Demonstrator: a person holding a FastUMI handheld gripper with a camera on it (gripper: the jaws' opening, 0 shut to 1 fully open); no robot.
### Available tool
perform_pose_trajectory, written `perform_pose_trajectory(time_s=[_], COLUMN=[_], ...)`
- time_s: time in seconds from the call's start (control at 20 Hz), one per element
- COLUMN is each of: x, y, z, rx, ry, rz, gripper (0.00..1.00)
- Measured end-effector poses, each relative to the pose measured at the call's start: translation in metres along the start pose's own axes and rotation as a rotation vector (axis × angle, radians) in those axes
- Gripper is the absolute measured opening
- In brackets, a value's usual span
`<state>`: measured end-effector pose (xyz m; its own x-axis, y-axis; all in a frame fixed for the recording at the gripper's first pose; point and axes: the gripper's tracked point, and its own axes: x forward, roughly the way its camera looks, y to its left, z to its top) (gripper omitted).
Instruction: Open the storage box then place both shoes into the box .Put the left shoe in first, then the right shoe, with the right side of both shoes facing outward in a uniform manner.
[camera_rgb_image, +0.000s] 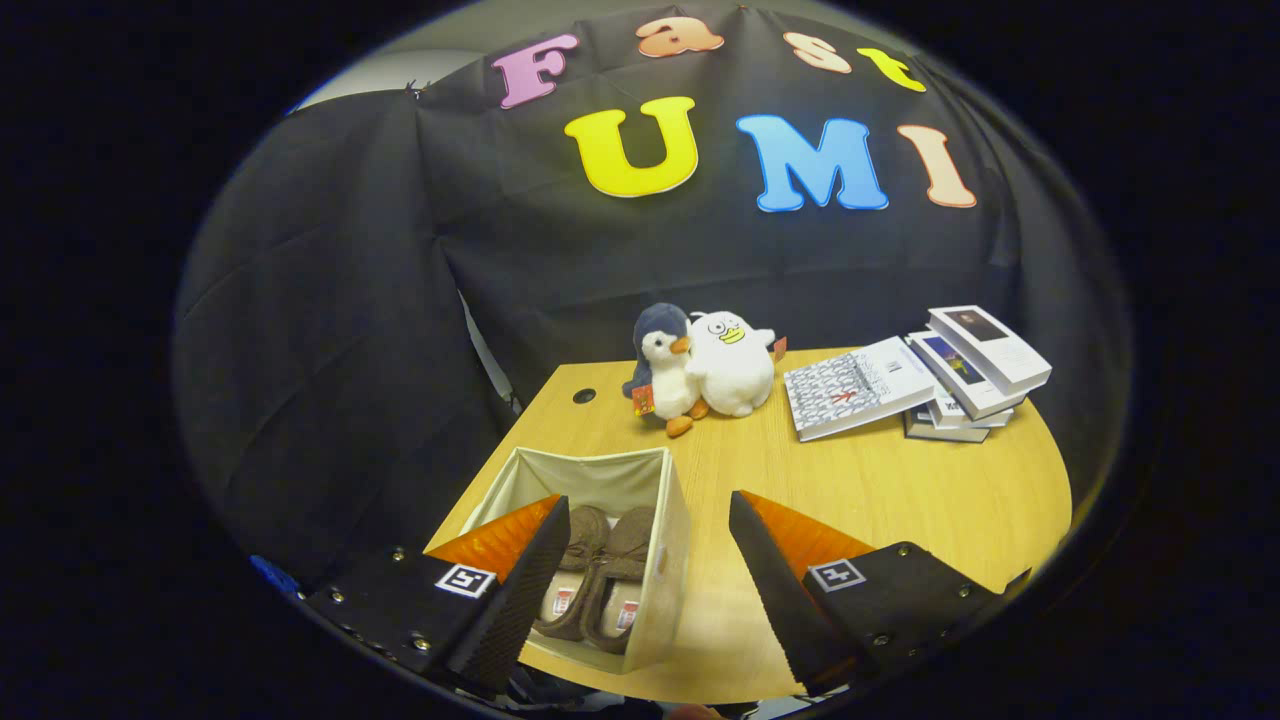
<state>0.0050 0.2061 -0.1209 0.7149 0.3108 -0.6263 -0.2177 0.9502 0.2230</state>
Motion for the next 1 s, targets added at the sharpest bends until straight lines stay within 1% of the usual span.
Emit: perform_pose_trajectory(time_s=[0.1,0.3,0.55,1.0], x=[-0.014,-0.039,-0.077,-0.132], y=[-0.018,-0.065,-0.11,-0.174], z=[0.012,0.04,0.069,0.113], rx=[-0.005,-0.073,-0.13,-0.129], ry=[-0.044,-0.153,-0.287,-0.493], rz=[-0.022,-0.089,-0.158,-0.246], gripper=[0.98,0.98,0.98,0.98])
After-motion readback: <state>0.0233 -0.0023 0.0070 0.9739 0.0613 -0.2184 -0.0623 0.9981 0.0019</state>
